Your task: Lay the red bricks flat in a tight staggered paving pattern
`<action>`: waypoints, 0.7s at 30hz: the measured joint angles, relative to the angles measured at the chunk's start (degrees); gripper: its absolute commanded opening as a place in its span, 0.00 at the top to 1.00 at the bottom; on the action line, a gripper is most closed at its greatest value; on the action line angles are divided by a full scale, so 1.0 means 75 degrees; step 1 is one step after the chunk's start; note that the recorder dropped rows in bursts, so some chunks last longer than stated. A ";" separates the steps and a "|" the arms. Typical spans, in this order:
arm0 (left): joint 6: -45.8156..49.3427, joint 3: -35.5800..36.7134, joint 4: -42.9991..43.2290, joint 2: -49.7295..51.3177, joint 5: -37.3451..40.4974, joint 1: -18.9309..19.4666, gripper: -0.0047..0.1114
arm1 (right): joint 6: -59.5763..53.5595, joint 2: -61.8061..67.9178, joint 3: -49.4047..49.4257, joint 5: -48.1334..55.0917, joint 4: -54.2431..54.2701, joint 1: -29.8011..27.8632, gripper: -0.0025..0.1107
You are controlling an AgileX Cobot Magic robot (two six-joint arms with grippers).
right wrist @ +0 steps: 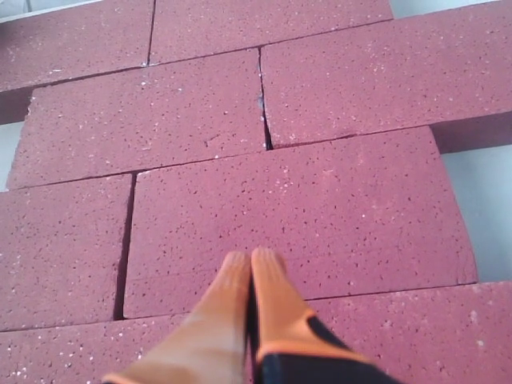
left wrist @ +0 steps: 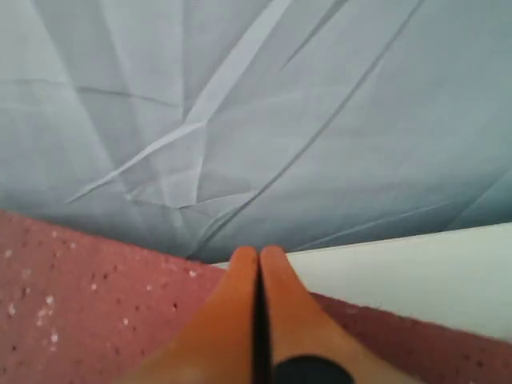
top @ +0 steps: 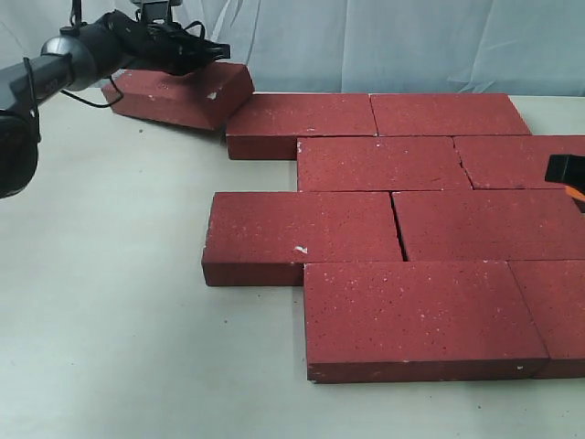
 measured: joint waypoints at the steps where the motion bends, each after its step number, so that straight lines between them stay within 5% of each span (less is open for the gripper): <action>1: -0.0008 0.0000 0.0134 -0.0032 0.0170 0.0057 0.96 | 0.0000 0.0000 0.0000 0.0000 0.0000 0.0000 0.98; 21: -0.0589 -0.0015 0.2715 -0.0853 0.5370 0.1151 0.96 | 0.0000 0.0000 0.0000 -0.0124 0.0029 0.0000 0.98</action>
